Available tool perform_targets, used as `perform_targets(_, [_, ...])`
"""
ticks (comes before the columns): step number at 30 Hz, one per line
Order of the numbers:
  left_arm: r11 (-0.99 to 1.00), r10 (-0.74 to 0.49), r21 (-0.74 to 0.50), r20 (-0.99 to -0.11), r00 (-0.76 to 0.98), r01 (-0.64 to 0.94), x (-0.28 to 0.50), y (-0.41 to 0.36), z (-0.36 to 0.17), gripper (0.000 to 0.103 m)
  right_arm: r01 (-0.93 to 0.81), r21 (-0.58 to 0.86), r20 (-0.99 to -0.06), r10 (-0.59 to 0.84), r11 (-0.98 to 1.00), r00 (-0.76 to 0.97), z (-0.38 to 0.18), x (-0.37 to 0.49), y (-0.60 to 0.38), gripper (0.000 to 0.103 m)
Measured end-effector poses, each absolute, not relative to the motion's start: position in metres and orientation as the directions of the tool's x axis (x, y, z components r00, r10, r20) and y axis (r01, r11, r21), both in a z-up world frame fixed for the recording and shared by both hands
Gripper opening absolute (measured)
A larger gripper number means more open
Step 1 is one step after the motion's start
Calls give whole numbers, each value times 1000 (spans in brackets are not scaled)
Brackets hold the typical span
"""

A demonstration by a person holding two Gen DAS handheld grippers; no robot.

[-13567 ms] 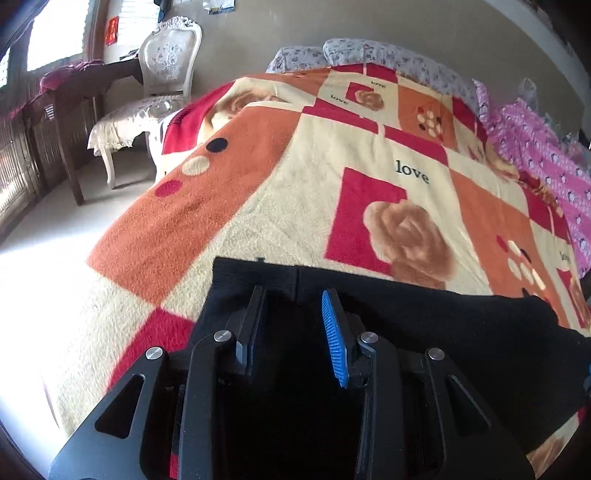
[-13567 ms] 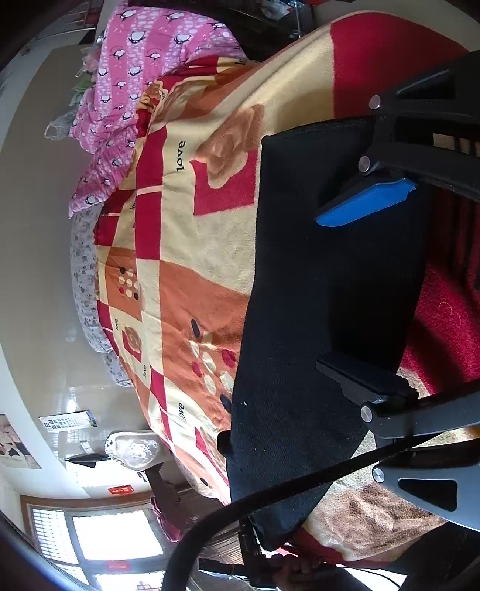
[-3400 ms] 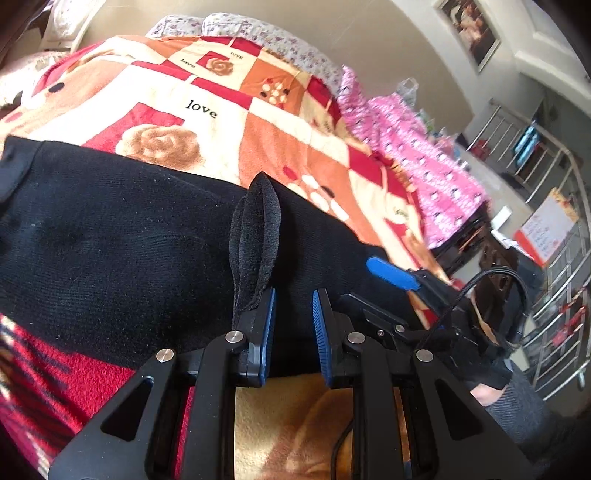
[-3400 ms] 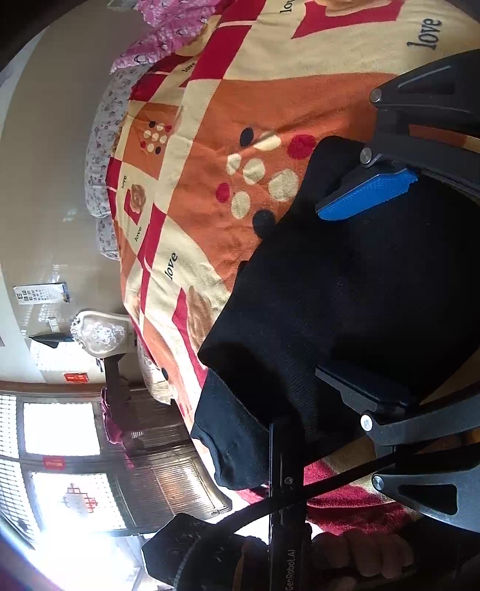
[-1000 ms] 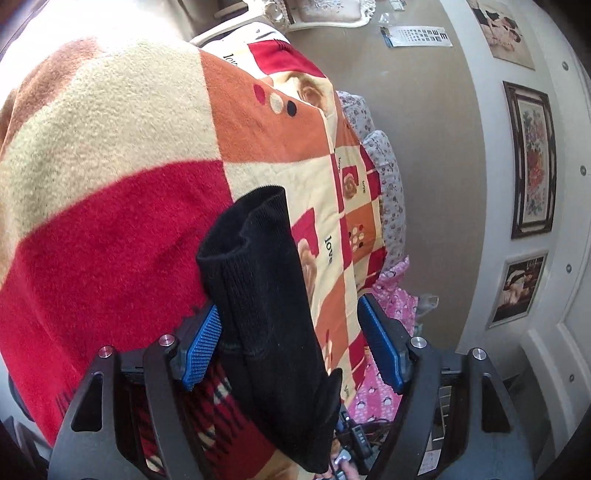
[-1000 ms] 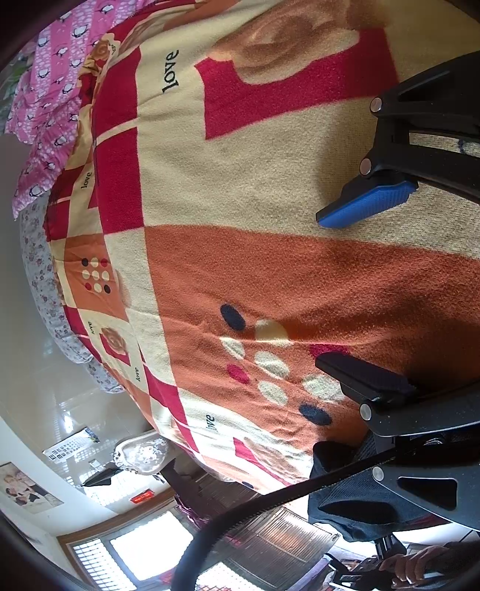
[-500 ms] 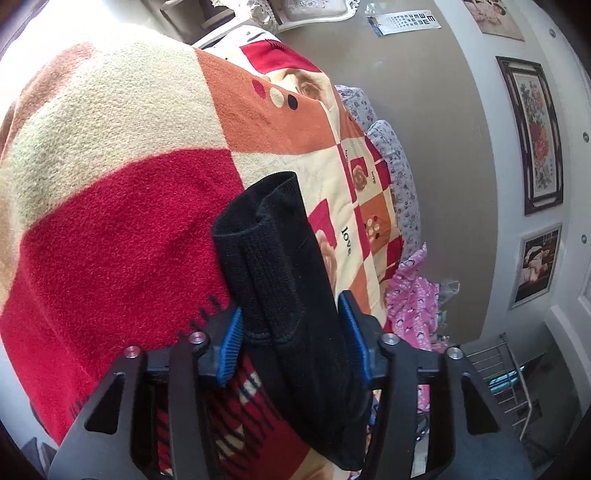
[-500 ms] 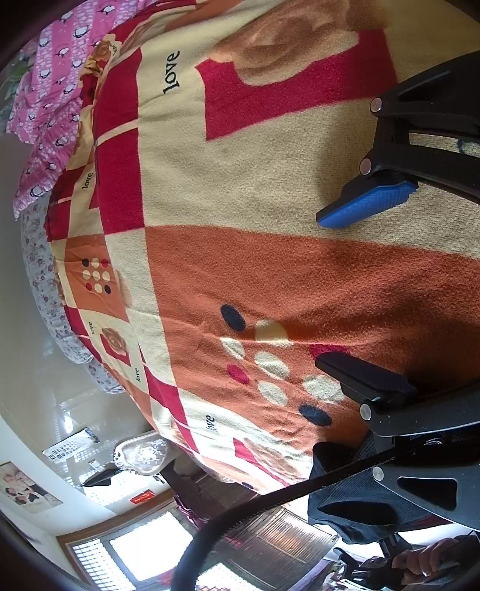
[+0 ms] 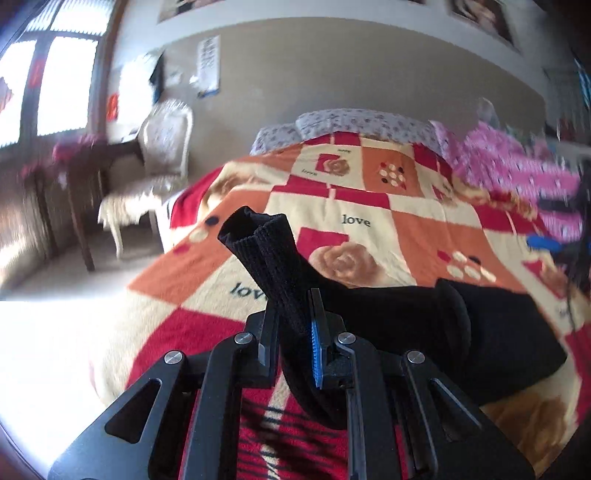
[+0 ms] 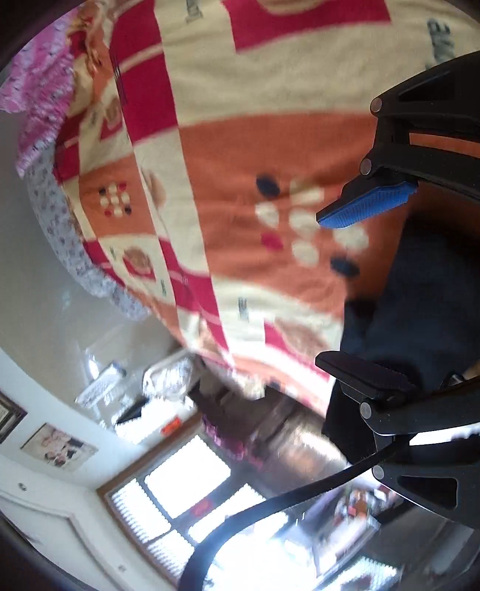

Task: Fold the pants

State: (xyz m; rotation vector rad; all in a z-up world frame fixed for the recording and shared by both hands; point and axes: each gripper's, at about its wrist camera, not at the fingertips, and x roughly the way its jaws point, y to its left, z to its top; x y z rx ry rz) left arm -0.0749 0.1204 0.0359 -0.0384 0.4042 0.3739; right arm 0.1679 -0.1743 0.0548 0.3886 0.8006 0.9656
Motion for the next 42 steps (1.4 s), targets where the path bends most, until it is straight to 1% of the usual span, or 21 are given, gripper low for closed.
perform_targets(1, [939, 344, 116, -368, 864, -325, -73, 106, 36, 12, -580, 696, -370, 904, 422, 213, 59, 167, -159, 68])
perform_targets(2, [942, 330, 185, -353, 875, -281, -72, 93, 34, 12, -570, 746, -333, 934, 345, 130, 61, 167, -145, 68])
perform_targets(4, [931, 298, 308, -336, 893, -195, -67, 74, 32, 12, -524, 818, -288, 957, 236, -18, 61, 166, -112, 68])
perform_targets(7, [888, 247, 454, -322, 914, -80, -67, 43, 28, 12, -466, 864, -295, 942, 191, -162, 57, 165, -71, 68])
perform_targets(10, [852, 215, 523, -328, 920, -13, -68, 26, 26, 12, -465, 872, -298, 920, 153, -257, 54, 159, -44, 68])
perform_targets(13, [836, 203, 548, -339, 918, 18, -68, 20, 24, 12, -496, 852, -328, 911, 169, -252, 56, 154, -38, 68])
perform_targets(17, [820, 170, 570, -343, 924, 61, -76, 10, 23, 12, -589, 784, -383, 899, 195, -213, 63, 152, -37, 67])
perform_targets(18, [816, 158, 573, -343, 926, 73, -78, 8, 25, 12, -598, 774, -398, 894, 207, -206, 62, 153, -38, 58])
perform_targets(19, [813, 151, 577, -342, 927, 80, -79, 5, 25, 12, -603, 766, -420, 884, 223, -206, 59, 154, -36, 46])
perform_targets(20, [809, 147, 581, -342, 928, 86, -78, 1, 26, 12, -605, 757, -444, 873, 247, -200, 55, 156, -36, 40])
perform_targets(21, [807, 141, 583, -344, 929, 93, -78, -1, 26, 12, -609, 742, -472, 863, 279, -180, 51, 154, -37, 23])
perform_targets(22, [805, 134, 585, -341, 930, 99, -78, -4, 27, 12, -615, 727, -494, 855, 305, -160, 47, 156, -40, 14])
perform_targets(26, [809, 69, 567, -352, 934, 154, -77, -24, 32, 12, -609, 712, -506, 857, 350, -100, 42, 160, -73, 11])
perform_targets(29, [813, 11, 545, -369, 929, 206, -71, -43, 33, 12, -576, 734, -494, 865, 360, -89, 40, 165, -108, 11])
perform_targets(33, [807, -46, 524, -404, 914, 272, -62, -68, 28, 12, -502, 774, -488, 869, 386, -83, 22, 174, -154, 11])
perform_targets(36, [802, -56, 515, -439, 897, 302, -53, -81, 23, 12, -448, 795, -490, 868, 409, -78, 4, 182, -180, 11])
perform_targets(39, [814, -35, 497, -475, 879, 301, -41, -87, 20, 12, -430, 806, -485, 871, 406, -86, -7, 187, -188, 11])
perform_targets(42, [828, -35, 467, -510, 860, 311, -38, -90, 21, 13, -432, 791, -513, 854, 433, -83, -20, 194, -181, 11])
